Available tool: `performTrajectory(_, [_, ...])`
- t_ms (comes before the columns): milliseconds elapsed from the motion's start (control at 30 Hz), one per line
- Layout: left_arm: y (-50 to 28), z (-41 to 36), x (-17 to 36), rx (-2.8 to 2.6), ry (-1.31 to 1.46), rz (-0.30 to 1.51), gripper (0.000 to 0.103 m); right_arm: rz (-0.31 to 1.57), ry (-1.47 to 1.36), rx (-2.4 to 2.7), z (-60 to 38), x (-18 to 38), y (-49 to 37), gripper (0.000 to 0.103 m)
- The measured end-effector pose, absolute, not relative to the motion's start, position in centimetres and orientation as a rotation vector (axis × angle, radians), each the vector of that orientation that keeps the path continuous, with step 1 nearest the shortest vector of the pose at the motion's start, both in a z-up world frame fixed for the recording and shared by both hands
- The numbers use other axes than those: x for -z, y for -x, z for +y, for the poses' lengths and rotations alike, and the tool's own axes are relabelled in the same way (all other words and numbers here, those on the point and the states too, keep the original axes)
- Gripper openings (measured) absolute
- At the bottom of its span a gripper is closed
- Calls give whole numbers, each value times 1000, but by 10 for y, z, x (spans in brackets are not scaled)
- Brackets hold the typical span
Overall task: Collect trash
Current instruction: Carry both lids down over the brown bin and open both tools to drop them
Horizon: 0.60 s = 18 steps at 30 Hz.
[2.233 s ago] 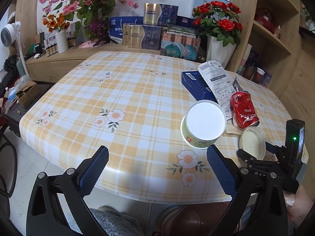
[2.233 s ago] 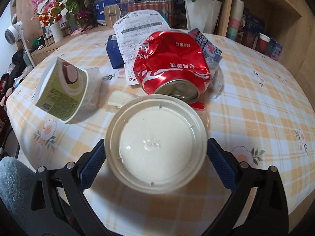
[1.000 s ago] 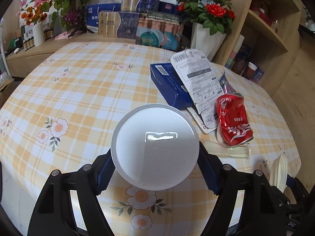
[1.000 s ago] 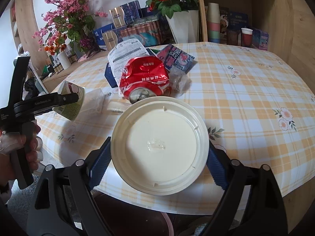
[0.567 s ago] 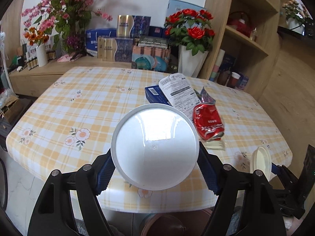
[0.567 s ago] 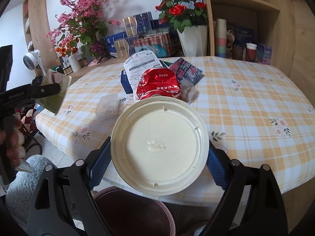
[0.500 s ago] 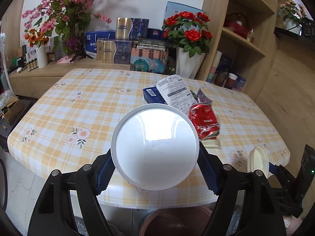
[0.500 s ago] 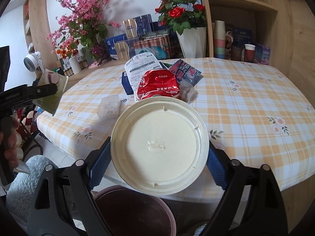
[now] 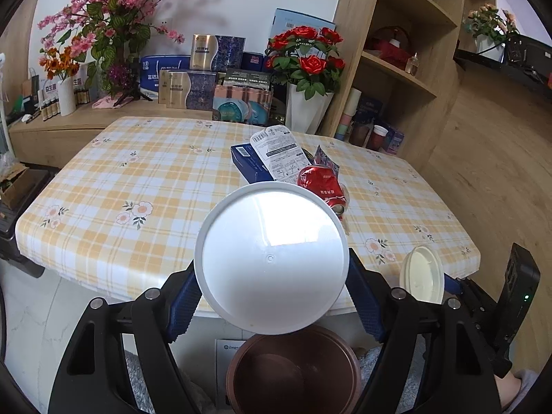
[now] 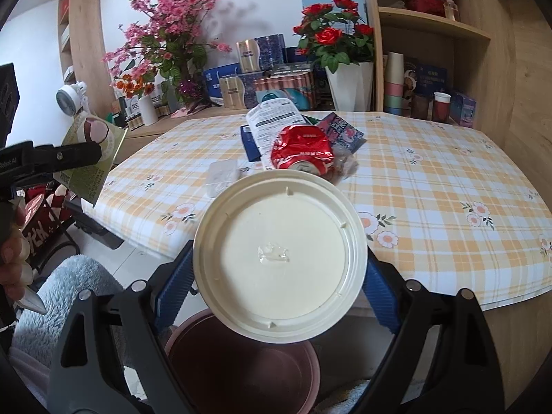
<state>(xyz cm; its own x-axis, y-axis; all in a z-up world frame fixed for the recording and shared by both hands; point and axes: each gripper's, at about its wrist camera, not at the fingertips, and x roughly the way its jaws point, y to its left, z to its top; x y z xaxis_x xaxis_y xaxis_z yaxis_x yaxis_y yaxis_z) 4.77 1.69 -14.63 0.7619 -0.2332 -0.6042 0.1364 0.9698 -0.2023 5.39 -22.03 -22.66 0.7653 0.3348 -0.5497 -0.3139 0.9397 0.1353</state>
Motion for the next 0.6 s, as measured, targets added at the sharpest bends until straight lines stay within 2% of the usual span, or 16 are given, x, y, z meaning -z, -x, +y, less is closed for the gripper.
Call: performTrajectory(600, [-16, 30, 140, 198, 182, 640, 75, 601, -10, -453, -194, 222, -28, 89])
